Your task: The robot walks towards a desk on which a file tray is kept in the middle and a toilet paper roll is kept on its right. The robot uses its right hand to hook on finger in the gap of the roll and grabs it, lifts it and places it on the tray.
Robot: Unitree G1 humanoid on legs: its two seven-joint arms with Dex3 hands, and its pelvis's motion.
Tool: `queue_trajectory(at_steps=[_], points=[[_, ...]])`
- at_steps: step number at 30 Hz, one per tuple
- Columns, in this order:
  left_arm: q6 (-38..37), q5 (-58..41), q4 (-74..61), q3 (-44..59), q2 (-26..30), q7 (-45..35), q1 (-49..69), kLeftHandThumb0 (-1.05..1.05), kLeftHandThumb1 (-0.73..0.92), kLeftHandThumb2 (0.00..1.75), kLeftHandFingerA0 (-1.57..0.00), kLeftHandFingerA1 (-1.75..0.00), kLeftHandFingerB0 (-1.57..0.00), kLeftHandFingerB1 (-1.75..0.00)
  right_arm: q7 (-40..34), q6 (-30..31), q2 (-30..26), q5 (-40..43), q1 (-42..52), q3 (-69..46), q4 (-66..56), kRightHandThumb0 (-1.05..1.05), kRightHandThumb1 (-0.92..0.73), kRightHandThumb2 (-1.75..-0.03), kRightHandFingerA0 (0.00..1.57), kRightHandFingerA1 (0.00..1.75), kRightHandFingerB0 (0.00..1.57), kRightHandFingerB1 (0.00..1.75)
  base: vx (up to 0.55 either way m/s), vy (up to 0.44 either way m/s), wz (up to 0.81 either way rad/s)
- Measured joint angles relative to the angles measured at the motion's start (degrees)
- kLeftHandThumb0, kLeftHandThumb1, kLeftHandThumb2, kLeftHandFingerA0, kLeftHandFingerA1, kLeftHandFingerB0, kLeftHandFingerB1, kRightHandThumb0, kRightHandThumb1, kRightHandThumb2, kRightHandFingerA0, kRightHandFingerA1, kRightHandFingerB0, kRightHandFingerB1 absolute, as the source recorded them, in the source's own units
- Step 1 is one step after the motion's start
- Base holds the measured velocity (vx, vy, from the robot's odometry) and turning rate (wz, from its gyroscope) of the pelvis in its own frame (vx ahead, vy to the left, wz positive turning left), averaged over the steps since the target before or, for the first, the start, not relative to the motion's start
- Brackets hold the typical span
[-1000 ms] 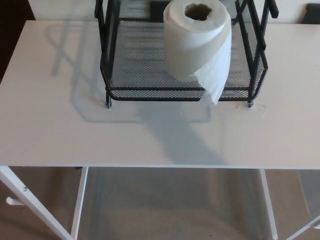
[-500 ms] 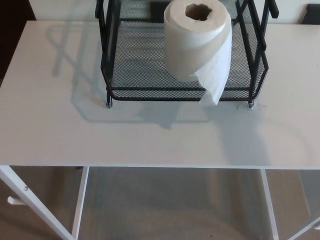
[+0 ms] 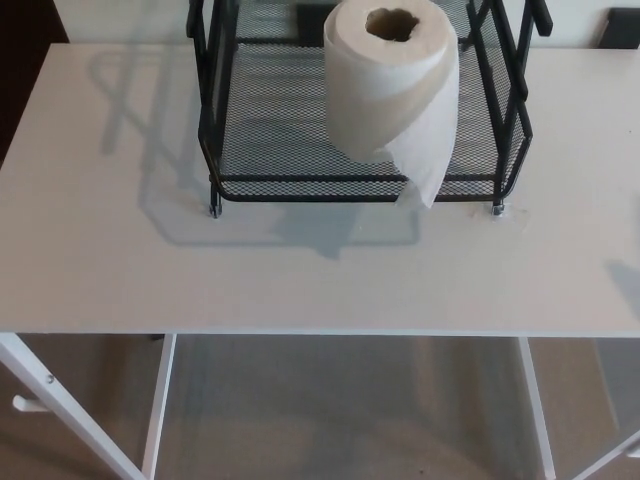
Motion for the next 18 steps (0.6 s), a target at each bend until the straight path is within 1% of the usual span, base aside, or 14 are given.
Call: queue_trajectory(at_steps=[2,3,4,5,6,7,8,9,10,11,12,13,15,18], points=[[0.00,0.00,-0.02,0.00,0.00,0.00,-0.14,-0.73,0.83,0.67,-0.41,-0.74,-0.21,-0.58,-1.27,0.50,1.84,-0.35,2.06,0.12,1.14,-0.80,-0.92,-0.70,0.00,0.96,0.00,0.00,0.00,0.000,0.00],[0.00,0.00,-0.02,0.00,0.00,0.00,-0.23,-0.71,0.87,0.66,-0.46,-0.75,-0.25,-0.57,-2.08,0.81,2.98,-0.60,3.18,0.15,1.87,-0.89,-0.85,-0.66,0.78,1.31,0.00,0.71,0.00,0.000,0.00],[0.00,0.00,-0.02,0.00,-0.01,0.00,-0.32,-0.69,0.83,0.66,-0.46,-0.78,-0.24,-0.58,-2.88,1.13,4.00,-0.91,4.35,0.24,2.21,-0.87,-0.86,-0.65,0.91,1.21,0.08,0.93,0.00,0.000,0.00],[0.00,0.00,0.00,0.00,-0.01,0.00,-0.46,-0.67,0.84,0.65,-0.44,-0.79,-0.24,-0.57,-3.79,1.46,5.50,-1.35,5.88,0.49,2.12,-0.72,-0.82,-0.68,0.84,1.37,0.00,0.85,0.00,0.000,0.00],[0.00,0.00,-0.01,0.00,-0.02,0.00,-0.64,-0.68,0.84,0.65,-0.45,-0.87,-0.26,-0.60,-4.61,1.60,6.83,-1.85,7.79,1.07,2.06,-0.36,-0.62,-1.18,0.64,0.99,0.02,0.56,0.00,0.000,0.00],[0.00,0.00,-0.03,0.03,-0.02,0.00,-0.83,-0.68,0.84,0.65,-0.45,-0.87,-0.26,-0.60,-5.43,1.72,7.76,-2.52,10.09,2.54,2.19,-0.36,-0.62,-1.18,0.64,0.99,0.02,0.56,0.00,0.000,0.00],[0.00,-0.01,-0.02,0.03,-0.02,0.00,-0.96,-0.68,0.86,0.64,-0.37,-0.78,-0.23,-0.59,-6.07,2.11,8.28,-3.47,12.07,4.35,2.63,-0.58,-0.83,-0.71,0.15,1.29,0.09,0.86,0.00,0.000,0.00],[0.01,0.00,0.02,0.04,-0.02,0.01,-1.11,-0.70,0.86,0.65,-0.34,-0.78,-0.24,-0.59,-6.67,2.62,8.44,-4.54,13.73,6.47,3.64,-0.40,-0.49,-1.10,0.33,0.79,0.08,0.62,0.00,0.000,0.00],[0.01,-0.01,0.09,0.04,-0.03,0.01,-1.26,-0.71,0.85,0.66,-0.37,-0.79,-0.25,-0.59,-7.02,3.22,8.40,-5.37,14.73,8.37,5.19,-0.92,-0.56,-1.00,0.27,0.89,0.00,0.39,0.00,0.000,0.00],[0.01,-0.01,0.09,0.05,-0.01,0.01,-1.45,-0.71,0.85,0.66,-0.37,-0.79,-0.25,-0.59,-7.60,3.67,8.27,-6.31,15.76,10.48,7.11,-0.92,-0.56,-1.00,0.27,0.89,0.00,0.39,0.00,0.000,0.00],[0.01,-0.01,0.08,0.05,-0.02,0.01,-1.61,-0.70,0.86,0.64,-0.36,-0.77,-0.30,-0.60,-8.38,4.24,8.22,-7.17,16.90,12.56,9.41,-0.70,-0.58,-0.58,0.00,0.82,0.00,0.41,0.00,0.000,0.00],[0.01,-0.01,0.08,0.05,-0.01,0.01,-1.67,-0.71,0.82,0.66,-0.45,-0.78,-0.28,-0.60,-8.71,4.38,8.18,-7.43,17.26,13.30,10.32,-0.86,-0.52,-0.98,0.05,0.71,0.01,0.33,0.00,0.000,0.00],[0.01,-0.01,0.06,0.05,-0.01,0.01,-1.97,-0.70,0.84,0.64,-0.39,-0.78,-0.29,-0.59,-10.39,4.46,8.20,-8.05,19.15,15.48,14.84,-0.90,-0.68,-1.09,0.39,0.84,0.02,0.20,0.00,0.000,0.00],[0.01,-0.01,0.20,0.05,-0.02,0.02,-2.02,-0.70,0.85,0.65,-0.38,-0.77,-0.28,-0.56,-12.88,4.79,8.56,-9.01,20.76,18.71,20.13,-0.88,-0.51,-0.96,0.05,0.76,0.03,0.49,0.00,0.000,0.00]])
